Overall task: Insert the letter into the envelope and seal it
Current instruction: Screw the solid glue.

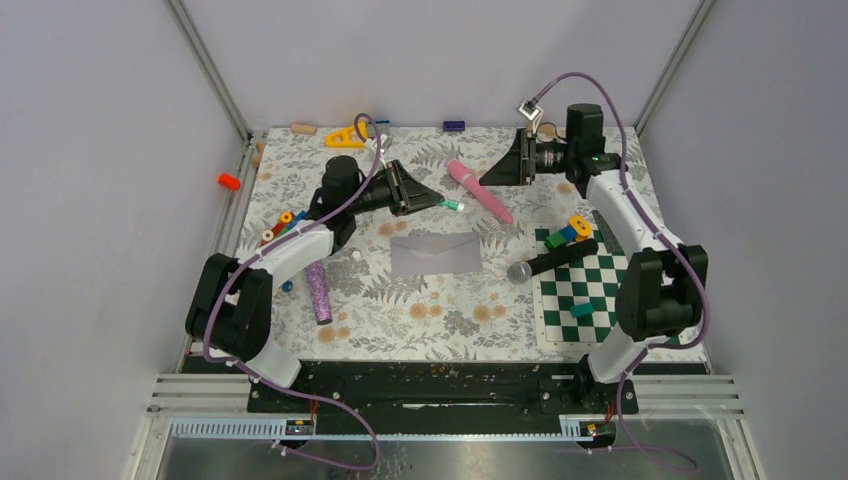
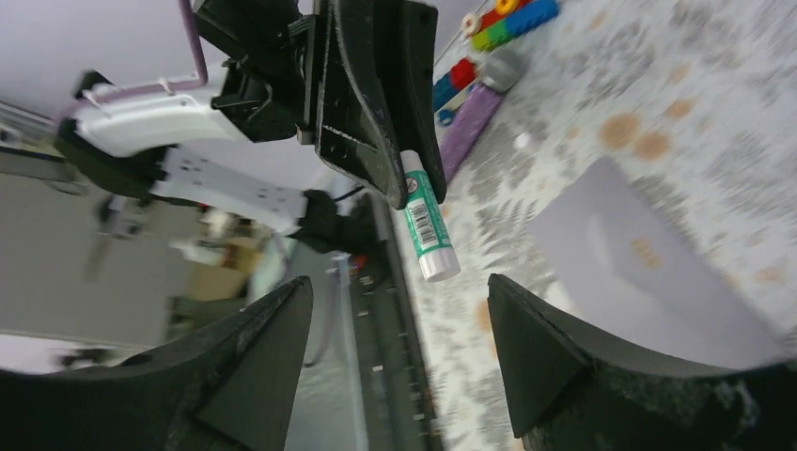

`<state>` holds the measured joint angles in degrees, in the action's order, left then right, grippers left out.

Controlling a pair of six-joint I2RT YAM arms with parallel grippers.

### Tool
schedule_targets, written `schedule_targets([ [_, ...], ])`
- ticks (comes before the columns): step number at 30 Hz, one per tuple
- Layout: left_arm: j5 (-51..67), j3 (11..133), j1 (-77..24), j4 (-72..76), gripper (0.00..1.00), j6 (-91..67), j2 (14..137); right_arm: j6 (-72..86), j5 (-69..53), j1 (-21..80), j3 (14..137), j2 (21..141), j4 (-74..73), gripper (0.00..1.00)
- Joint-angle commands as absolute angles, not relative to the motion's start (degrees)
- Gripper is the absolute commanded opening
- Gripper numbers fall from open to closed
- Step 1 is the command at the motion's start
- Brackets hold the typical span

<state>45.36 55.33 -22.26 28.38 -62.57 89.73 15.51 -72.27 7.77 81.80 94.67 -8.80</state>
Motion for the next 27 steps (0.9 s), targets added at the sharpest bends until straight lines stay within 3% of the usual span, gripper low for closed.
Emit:
schedule_targets([
  [1,49.39,60.61,-24.31,26.55,0.00,-55.71,87.44,30.94,-81.64,8.45,83.31,96.77,-11.27,0.74],
  [19,54.36,65.28,-27.65,21.79,0.00,-50.72,88.42,21.40,-86.55,11.78,72.94,94.81,-11.72,0.66],
  [27,54.23,65.19,-27.61,21.71,0.00,-50.86,88.24,19.72,-87.06,12.26,70.97,93.34,-11.76,0.55],
])
